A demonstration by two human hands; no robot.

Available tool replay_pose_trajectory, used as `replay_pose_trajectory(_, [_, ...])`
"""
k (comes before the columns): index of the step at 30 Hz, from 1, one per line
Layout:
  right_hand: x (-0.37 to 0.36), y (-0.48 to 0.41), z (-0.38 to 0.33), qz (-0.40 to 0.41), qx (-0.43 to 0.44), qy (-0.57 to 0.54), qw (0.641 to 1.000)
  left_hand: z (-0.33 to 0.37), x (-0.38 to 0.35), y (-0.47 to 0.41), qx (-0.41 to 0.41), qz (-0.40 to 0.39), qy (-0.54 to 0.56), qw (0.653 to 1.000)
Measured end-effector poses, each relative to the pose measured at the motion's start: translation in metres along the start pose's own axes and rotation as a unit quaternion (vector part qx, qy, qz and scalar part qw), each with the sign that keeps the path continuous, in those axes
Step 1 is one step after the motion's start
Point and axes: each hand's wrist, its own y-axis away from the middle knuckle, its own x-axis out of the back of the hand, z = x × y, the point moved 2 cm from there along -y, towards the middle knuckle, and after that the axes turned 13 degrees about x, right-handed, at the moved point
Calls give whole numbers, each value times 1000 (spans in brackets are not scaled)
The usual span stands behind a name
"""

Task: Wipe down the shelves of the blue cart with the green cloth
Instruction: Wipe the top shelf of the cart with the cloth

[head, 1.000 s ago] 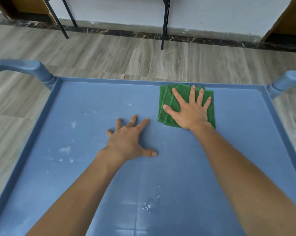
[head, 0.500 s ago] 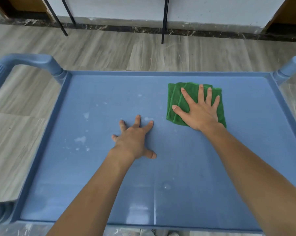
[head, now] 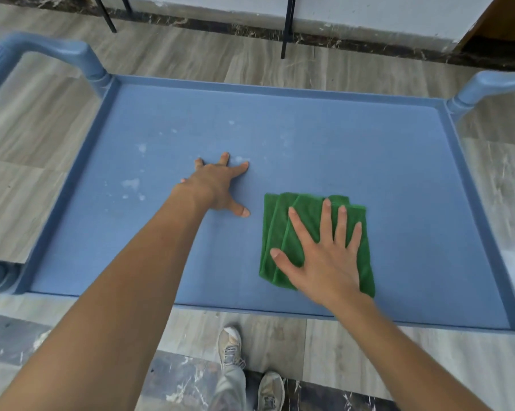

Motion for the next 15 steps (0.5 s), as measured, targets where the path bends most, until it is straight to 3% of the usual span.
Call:
replay_pose_trajectory(5, [-2, 44, -11, -6, 3, -12, 1000, 0, 1, 1, 10, -12, 14, 1000])
replay_pose_trajectory(15, [1, 4, -8, 0, -39, -13, 999, -2, -5, -4, -2, -16, -2, 1000])
